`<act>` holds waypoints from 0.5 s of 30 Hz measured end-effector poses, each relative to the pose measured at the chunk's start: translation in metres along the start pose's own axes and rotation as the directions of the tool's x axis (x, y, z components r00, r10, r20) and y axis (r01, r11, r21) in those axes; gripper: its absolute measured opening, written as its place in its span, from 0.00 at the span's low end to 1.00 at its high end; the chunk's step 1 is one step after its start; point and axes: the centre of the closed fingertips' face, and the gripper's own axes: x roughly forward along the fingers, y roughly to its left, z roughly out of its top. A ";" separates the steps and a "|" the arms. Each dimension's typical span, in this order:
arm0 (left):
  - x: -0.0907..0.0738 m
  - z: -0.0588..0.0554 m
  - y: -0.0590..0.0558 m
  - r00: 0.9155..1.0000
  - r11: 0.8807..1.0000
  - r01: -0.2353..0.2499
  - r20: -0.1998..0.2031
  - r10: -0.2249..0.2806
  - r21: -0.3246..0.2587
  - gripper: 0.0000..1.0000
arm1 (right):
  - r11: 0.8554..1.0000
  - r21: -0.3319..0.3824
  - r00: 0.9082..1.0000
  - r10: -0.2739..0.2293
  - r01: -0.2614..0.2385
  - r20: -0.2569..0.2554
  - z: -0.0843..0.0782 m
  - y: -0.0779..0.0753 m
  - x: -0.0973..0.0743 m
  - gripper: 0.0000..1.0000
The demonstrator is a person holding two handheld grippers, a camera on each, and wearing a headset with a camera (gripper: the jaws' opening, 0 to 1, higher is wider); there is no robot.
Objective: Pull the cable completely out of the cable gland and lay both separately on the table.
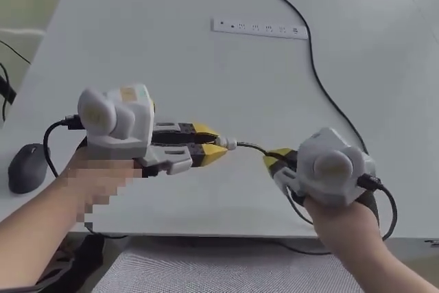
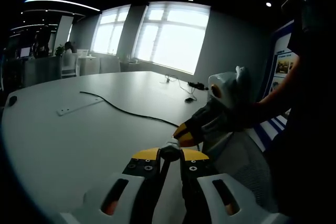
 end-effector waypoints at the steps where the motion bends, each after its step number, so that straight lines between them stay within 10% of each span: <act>1: 0.000 0.000 0.000 1.000 1.000 0.000 0.000 0.000 -0.001 0.15 | 1.000 0.028 1.000 0.001 -0.001 0.002 -0.002 -0.001 0.001 0.00; 6: 0.000 0.000 0.000 1.000 1.000 0.001 -0.003 -0.001 0.001 0.15 | 0.986 0.166 1.000 -0.001 0.005 -0.024 -0.018 -0.005 0.004 0.00; 15: 0.001 -0.003 -0.001 1.000 1.000 0.005 -0.017 -0.005 0.007 0.15 | 0.986 0.165 0.999 0.003 0.003 -0.035 -0.024 0.000 0.006 0.00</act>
